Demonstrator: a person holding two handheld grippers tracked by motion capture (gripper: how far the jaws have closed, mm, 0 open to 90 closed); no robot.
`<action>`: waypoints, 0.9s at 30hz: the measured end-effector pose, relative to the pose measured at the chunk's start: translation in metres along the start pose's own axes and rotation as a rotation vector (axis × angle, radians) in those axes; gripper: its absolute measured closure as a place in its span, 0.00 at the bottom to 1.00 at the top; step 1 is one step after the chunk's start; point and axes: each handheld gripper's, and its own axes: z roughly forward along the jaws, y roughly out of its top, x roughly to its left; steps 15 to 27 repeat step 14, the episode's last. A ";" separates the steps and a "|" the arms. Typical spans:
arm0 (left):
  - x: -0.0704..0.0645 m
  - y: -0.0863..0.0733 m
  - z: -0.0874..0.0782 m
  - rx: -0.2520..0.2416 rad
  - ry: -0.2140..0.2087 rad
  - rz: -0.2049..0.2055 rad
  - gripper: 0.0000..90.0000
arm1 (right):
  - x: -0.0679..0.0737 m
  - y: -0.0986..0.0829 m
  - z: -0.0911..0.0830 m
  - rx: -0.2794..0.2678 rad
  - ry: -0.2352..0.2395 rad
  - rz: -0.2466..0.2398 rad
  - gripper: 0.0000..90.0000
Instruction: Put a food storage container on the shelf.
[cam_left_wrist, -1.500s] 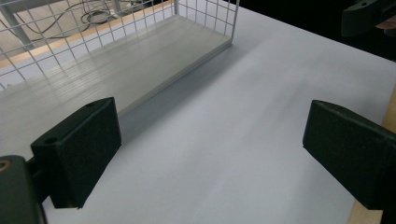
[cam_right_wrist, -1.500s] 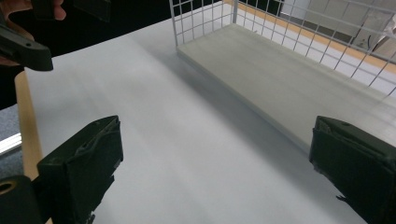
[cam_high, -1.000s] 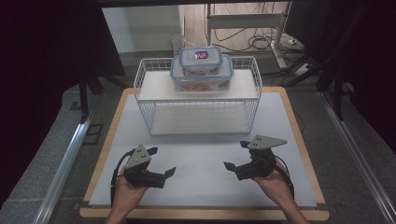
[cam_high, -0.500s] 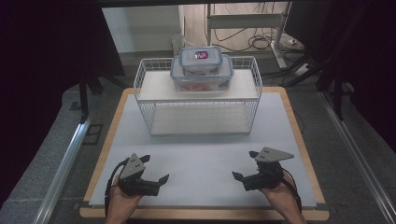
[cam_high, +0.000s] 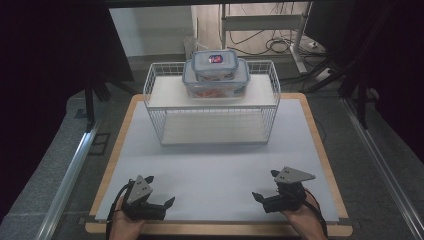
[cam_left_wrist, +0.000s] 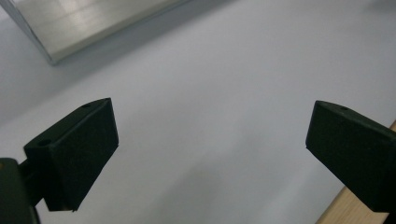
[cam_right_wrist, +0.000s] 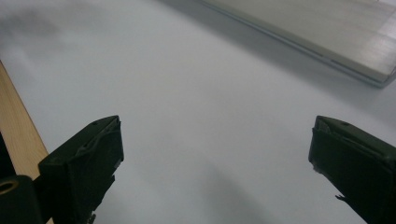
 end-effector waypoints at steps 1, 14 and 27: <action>0.001 -0.003 0.003 0.021 0.010 0.000 0.02 | 0.000 -0.002 0.001 0.010 0.000 0.000 0.03; 0.004 -0.007 0.010 0.057 0.006 -0.029 0.01 | -0.005 -0.013 0.009 0.072 0.001 0.016 0.03; 0.004 -0.007 0.010 0.057 0.006 -0.029 0.01 | -0.005 -0.013 0.009 0.072 0.001 0.016 0.03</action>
